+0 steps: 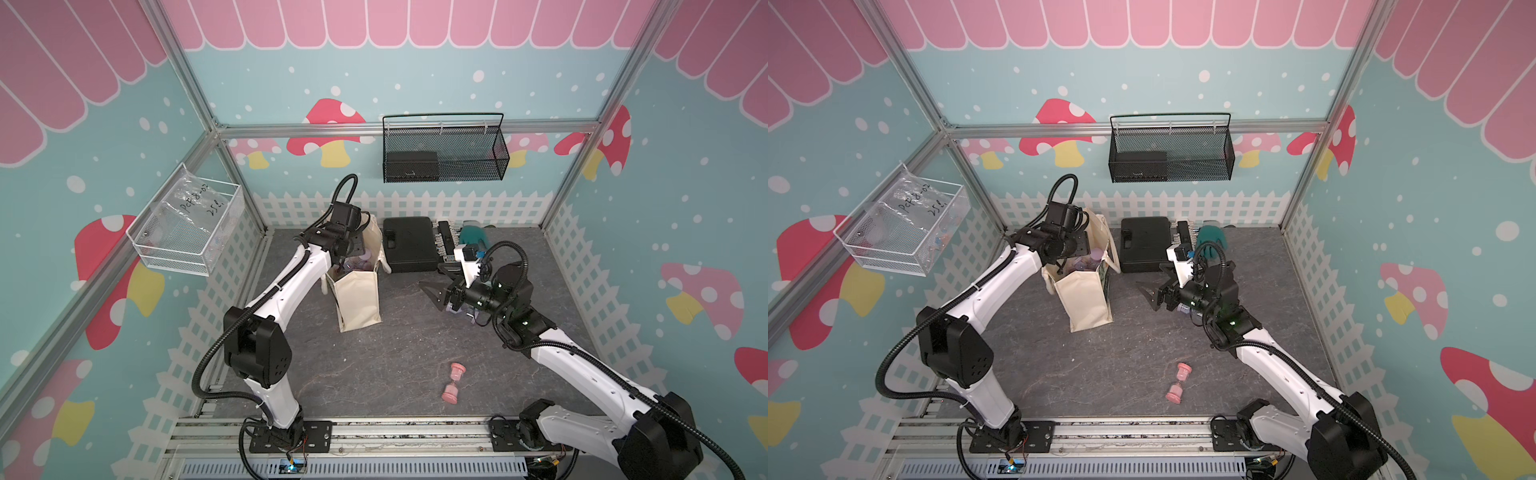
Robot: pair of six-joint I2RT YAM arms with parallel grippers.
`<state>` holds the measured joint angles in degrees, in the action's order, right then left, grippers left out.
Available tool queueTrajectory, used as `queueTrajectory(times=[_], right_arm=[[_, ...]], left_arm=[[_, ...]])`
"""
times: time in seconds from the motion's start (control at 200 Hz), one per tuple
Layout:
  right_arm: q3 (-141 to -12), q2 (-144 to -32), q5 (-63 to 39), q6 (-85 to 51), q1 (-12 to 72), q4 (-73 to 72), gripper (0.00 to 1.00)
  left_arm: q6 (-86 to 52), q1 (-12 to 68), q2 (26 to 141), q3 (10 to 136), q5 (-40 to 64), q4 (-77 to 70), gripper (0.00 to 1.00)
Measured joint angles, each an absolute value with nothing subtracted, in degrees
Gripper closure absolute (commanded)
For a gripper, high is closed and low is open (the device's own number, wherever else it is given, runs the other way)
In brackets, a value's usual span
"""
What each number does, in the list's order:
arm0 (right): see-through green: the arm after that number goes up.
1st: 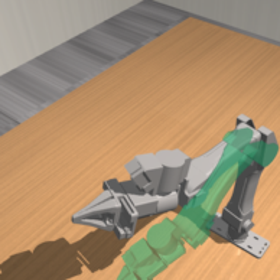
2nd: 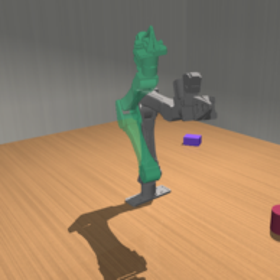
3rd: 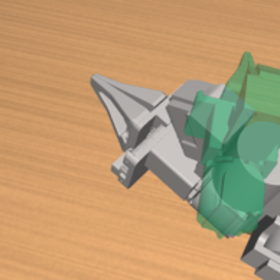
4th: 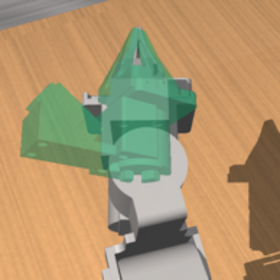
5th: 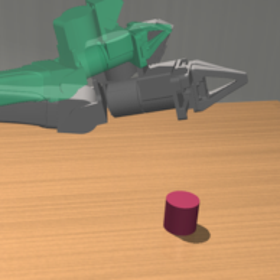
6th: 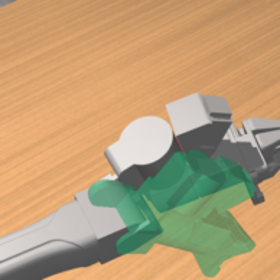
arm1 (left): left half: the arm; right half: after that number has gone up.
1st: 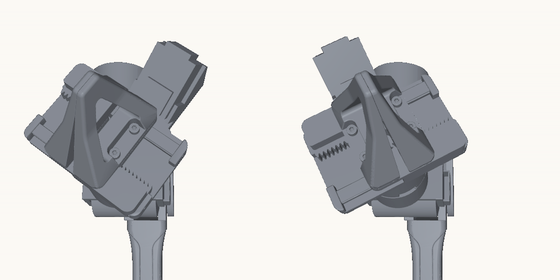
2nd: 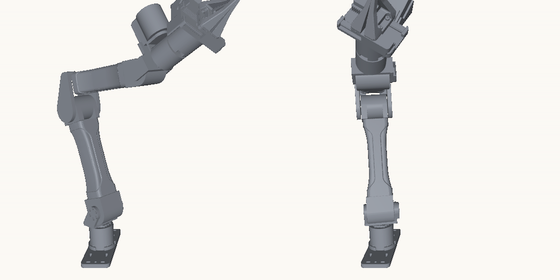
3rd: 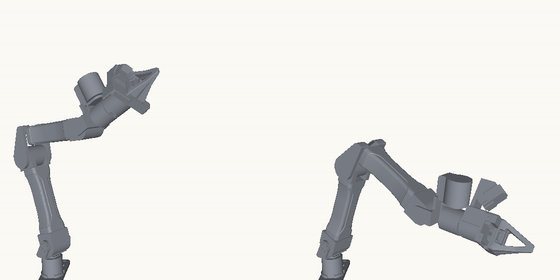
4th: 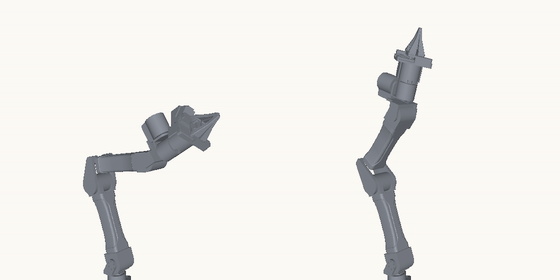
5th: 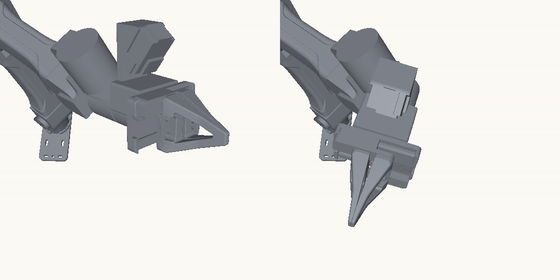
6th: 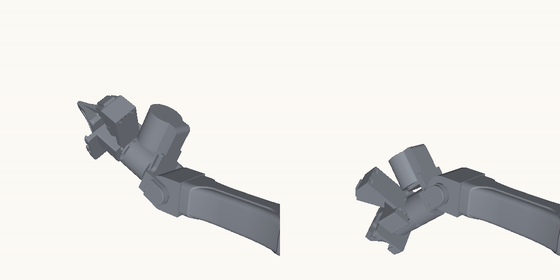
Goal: Put the hourglass into the canvas bag
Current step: Place the hourglass in the canvas bag, then pick up the hourglass from the center of the board.
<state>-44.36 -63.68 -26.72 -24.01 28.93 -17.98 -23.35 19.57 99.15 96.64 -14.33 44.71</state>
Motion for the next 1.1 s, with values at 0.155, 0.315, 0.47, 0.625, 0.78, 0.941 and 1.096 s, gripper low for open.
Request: queueTrajectory(times=[0.155, 0.315, 0.47, 0.625, 0.78, 0.941, 1.096], right_arm=[[-44.4, -62.4, -25.0, -24.0, 28.9, -15.5, 0.00], [-44.4, -60.1, -23.2, -24.0, 28.9, -11.7, 0.00], [-44.6, -57.4, -20.6, -24.0, 28.9, -6.9, 0.00], [-45.6, -55.1, -15.8, -24.2, 28.9, 0.0, 0.00], [-46.4, -53.2, -10.3, -25.0, 28.9, 7.5, 0.01], [-46.6, -52.3, -4.6, -26.7, 28.9, 14.7, 0.01], [-46.5, -52.1, -0.2, -28.9, 28.9, 19.3, 0.01]], left_arm=[[-24.2, 19.7, 93.6, 96.6, -12.3, 44.5, 0.30], [-25.4, 21.5, 88.0, 95.9, -11.4, 43.3, 0.30], [-26.6, 25.4, 83.0, 94.0, -11.4, 41.4, 0.30], [-27.6, 30.8, 79.1, 90.8, -11.7, 39.5, 0.30], [-29.0, 36.1, 76.5, 86.4, -12.3, 37.1, 0.30], [-30.1, 41.3, 76.3, 82.7, -12.4, 35.5, 0.30], [-31.2, 45.5, 76.9, 80.3, -12.3, 34.3, 0.30]])
